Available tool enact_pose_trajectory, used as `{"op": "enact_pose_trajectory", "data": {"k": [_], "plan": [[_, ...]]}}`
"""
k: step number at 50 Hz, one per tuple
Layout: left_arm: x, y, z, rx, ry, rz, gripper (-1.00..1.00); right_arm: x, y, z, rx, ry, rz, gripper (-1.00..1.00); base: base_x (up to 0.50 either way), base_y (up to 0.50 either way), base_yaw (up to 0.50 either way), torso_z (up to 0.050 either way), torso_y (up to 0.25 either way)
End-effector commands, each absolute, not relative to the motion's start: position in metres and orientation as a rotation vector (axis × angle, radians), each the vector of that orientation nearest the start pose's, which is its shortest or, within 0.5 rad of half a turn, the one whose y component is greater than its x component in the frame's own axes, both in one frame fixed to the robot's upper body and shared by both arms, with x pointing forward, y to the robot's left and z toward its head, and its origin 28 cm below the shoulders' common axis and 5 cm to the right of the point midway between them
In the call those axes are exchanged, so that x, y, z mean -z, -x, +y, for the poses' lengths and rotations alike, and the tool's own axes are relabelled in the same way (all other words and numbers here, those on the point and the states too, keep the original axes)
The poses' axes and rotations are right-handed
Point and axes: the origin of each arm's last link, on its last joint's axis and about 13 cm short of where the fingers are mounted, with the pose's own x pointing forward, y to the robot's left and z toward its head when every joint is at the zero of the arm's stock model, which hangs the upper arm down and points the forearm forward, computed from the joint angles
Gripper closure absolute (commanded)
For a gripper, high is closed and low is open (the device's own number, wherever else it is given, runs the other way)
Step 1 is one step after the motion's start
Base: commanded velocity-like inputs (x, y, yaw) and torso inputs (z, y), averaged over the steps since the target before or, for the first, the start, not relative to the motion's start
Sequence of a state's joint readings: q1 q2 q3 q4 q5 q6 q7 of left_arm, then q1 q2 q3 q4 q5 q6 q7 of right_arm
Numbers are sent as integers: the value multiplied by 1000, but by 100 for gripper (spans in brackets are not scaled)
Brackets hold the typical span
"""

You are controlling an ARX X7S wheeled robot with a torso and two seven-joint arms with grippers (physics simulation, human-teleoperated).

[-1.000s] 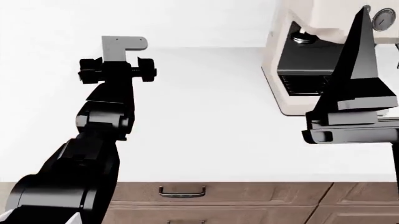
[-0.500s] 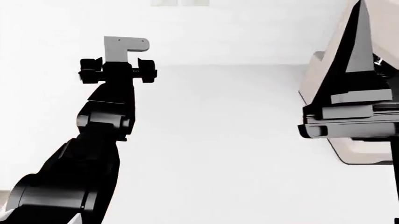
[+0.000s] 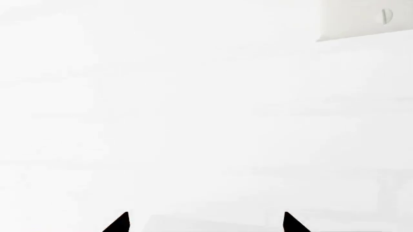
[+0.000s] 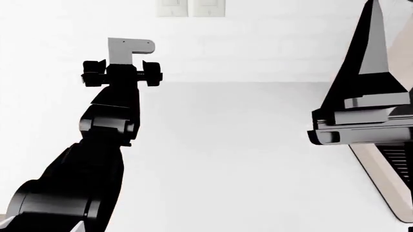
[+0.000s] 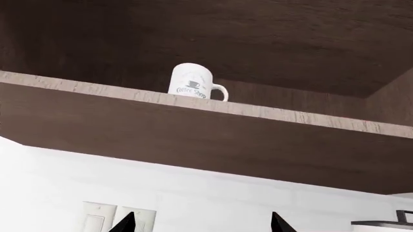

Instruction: Pick the mug from the cabinet, place it under the coffee machine dispenser, and press the start button.

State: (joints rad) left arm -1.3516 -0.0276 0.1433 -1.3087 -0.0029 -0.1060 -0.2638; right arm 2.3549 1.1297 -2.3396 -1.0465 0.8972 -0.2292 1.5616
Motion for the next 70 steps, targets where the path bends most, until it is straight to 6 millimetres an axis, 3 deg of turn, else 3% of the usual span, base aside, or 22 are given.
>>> {"op": "enact_pose_trajectory", "data": {"k": [1, 11, 17, 24, 29, 44, 56, 70], "plan": [[-195, -434, 216, -266, -154, 44, -100, -287, -133, -110, -5, 115, -768, -100, 402, 0, 0, 0, 0], [-195, -434, 216, -268, -159, 42, -100, -295, -132, -109, -17, 84, -747, -100, 0, 0, 0, 0, 0], [-194, -434, 215, -270, -169, 43, -100, -326, -128, -102, 3, 89, -725, -100, 0, 0, 0, 0, 0], [-193, -433, 216, -344, -164, 65, -100, -360, -100, -86, -31, 101, -761, -100, 0, 0, 0, 0, 0], [-191, -432, 216, -361, -184, 94, -100, -368, -86, -82, -59, 88, -774, -100, 0, 0, 0, 0, 0], [-190, -432, 216, -379, -200, 104, -100, -384, -72, -85, -52, 77, -879, -100, 0, 0, 0, 0, 0], [-190, -432, 215, -391, -207, 102, -100, -406, -69, -82, -39, 89, -927, -100, 0, 0, 0, 0, 0], [-189, -431, 215, -384, -215, 113, -100, -458, -81, -61, -11, 57, -887, -100, 0, 0, 0, 0, 0]]}}
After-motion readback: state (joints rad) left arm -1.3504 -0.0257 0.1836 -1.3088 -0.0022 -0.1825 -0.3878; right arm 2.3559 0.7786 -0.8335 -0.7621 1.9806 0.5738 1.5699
